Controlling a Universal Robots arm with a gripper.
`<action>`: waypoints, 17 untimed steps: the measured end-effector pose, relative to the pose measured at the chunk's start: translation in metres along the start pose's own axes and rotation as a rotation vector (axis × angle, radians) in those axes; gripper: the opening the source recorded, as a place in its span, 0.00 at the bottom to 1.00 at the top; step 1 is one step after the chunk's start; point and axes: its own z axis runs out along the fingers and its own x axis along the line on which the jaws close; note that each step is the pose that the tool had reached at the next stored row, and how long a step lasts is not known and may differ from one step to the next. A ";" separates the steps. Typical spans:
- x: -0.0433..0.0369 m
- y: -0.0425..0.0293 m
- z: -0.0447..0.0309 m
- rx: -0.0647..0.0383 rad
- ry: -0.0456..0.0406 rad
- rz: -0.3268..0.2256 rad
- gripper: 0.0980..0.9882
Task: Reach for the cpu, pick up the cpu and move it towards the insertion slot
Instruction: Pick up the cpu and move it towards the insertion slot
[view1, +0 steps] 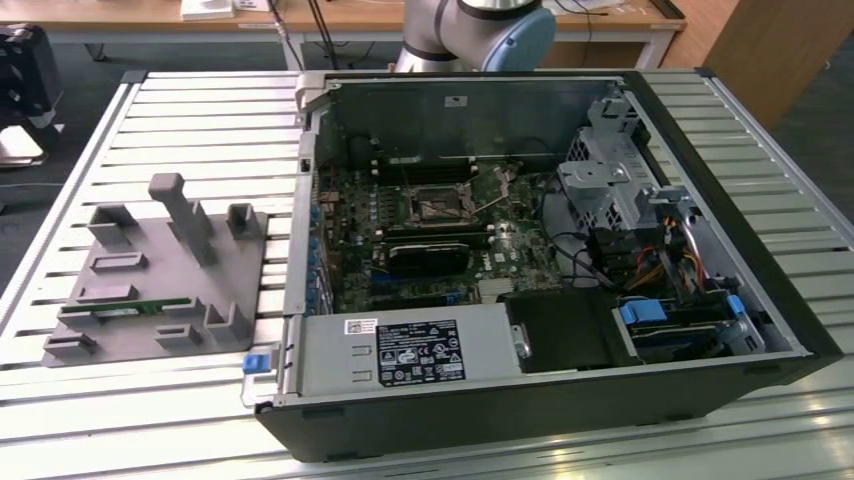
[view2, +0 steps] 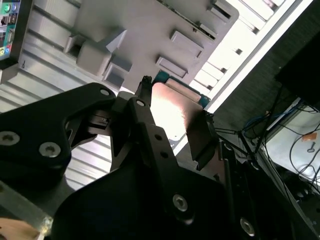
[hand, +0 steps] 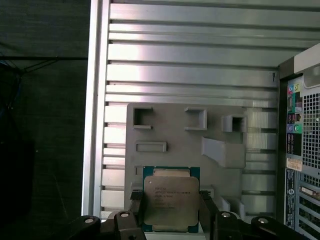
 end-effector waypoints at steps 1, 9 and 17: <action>-0.0009 0.0000 -0.0005 0.000 0.0001 0.000 0.49; -0.0025 0.0007 -0.0201 0.000 0.0002 0.000 0.49; -0.0243 0.0003 -0.0211 0.000 0.0001 0.000 0.49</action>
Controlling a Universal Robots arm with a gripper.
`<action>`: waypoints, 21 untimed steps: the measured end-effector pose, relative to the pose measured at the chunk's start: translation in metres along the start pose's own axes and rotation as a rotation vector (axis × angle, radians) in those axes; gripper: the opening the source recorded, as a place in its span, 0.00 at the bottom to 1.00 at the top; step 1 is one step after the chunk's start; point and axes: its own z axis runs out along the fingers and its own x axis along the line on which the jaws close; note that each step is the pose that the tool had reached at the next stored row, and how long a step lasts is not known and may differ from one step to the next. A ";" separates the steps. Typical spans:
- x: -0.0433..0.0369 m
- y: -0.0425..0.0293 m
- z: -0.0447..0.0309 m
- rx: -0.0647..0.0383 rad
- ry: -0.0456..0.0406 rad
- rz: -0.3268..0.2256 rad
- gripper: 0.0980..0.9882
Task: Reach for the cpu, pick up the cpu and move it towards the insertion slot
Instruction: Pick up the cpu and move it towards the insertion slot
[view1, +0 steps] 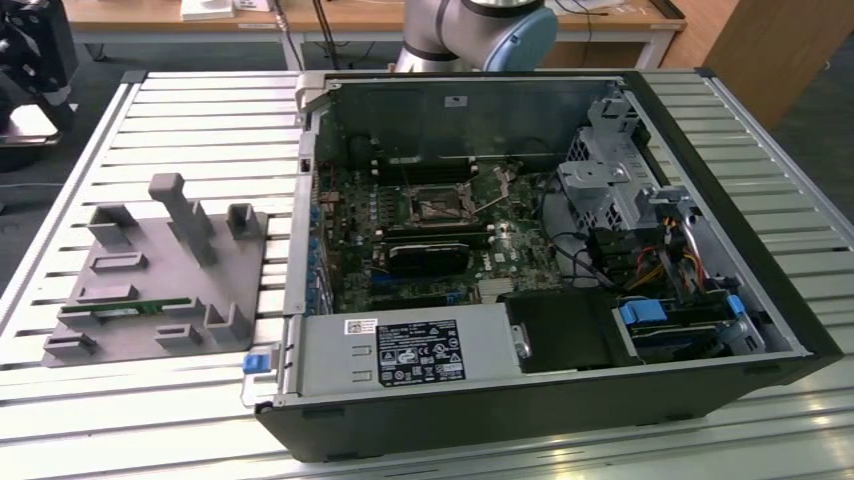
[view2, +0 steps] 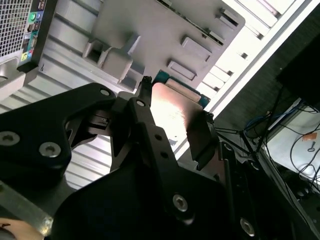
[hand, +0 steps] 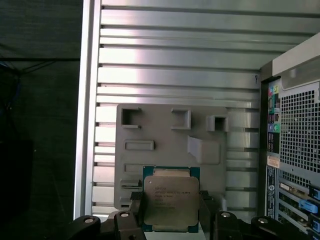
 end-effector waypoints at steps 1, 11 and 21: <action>-0.0027 0.0000 0.0000 0.000 -0.0001 0.000 0.49; -0.0335 -0.0006 0.0001 -0.001 -0.0001 0.000 0.49; -0.0596 -0.0011 0.0001 -0.001 0.0000 0.000 0.49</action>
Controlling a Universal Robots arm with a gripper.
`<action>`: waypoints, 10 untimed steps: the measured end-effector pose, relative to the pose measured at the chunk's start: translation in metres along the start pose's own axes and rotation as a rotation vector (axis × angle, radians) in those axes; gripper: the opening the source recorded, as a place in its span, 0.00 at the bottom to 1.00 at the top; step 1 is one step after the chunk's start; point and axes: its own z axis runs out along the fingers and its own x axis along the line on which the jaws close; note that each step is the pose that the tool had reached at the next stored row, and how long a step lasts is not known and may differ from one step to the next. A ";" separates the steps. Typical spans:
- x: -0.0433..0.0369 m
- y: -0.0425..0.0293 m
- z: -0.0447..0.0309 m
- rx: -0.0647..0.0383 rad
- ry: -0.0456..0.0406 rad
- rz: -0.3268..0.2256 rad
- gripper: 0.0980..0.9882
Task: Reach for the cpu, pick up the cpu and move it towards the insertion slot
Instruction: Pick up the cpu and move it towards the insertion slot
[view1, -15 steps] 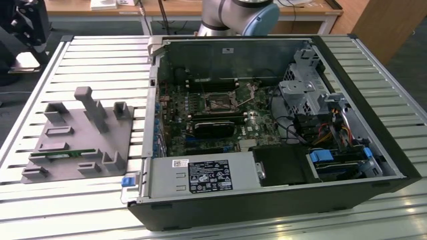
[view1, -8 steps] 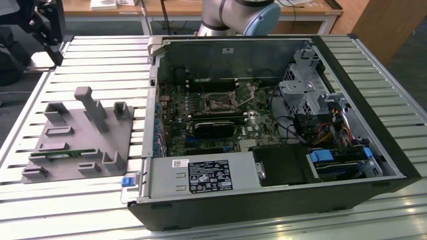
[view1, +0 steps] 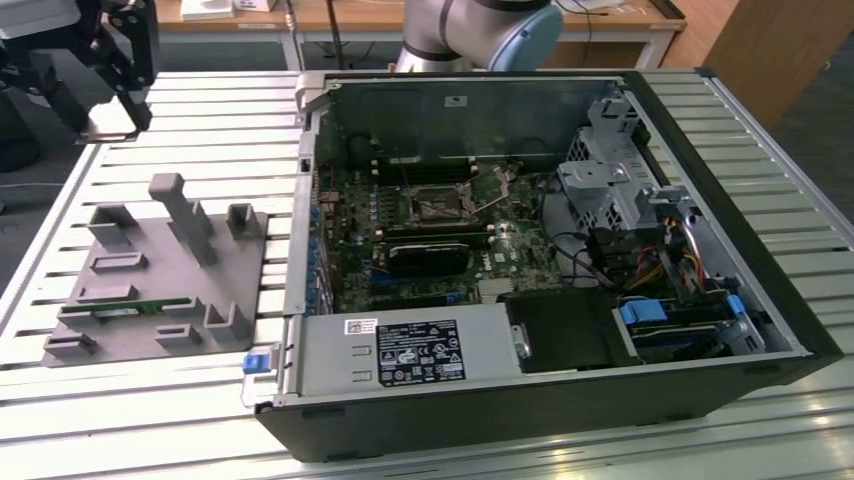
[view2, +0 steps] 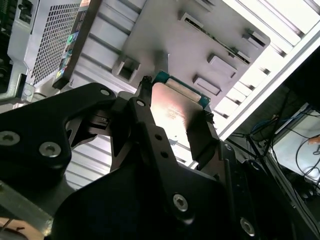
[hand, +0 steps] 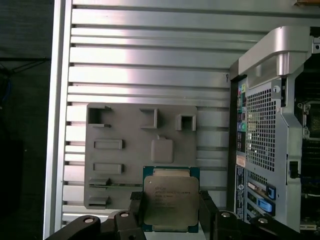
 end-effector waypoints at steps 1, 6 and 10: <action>-0.0022 0.0000 0.0000 0.000 0.0000 0.000 0.49; -0.0127 -0.0002 0.0000 0.000 -0.0001 0.000 0.49; -0.0196 -0.0004 0.0000 0.000 -0.0001 0.000 0.49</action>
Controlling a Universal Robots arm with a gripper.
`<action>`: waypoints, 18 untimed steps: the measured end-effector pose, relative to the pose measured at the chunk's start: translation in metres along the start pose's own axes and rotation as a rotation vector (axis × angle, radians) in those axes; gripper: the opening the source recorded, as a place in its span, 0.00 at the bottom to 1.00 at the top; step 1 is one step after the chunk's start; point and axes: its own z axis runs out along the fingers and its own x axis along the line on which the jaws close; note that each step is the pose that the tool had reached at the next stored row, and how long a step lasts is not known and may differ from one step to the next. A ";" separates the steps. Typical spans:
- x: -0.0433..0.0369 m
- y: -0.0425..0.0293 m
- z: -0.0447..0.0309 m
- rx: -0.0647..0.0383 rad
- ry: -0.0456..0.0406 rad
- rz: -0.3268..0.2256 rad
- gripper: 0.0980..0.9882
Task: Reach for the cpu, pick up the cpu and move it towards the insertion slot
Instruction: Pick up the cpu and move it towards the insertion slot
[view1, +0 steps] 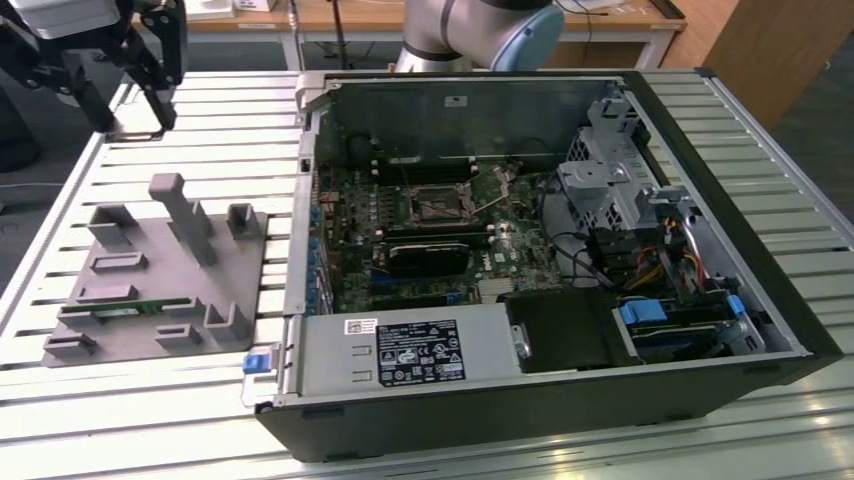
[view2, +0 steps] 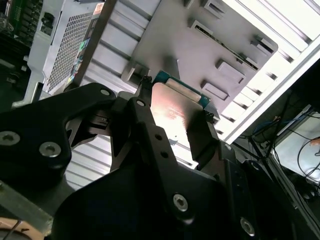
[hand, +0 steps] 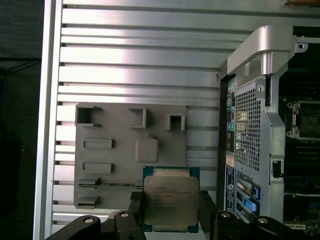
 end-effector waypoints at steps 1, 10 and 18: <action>-0.0017 0.0000 0.0000 0.000 0.0000 0.000 0.49; -0.0176 -0.0003 0.0000 0.000 0.0000 0.000 0.49; -0.0333 -0.0006 0.0001 0.000 0.0000 0.000 0.49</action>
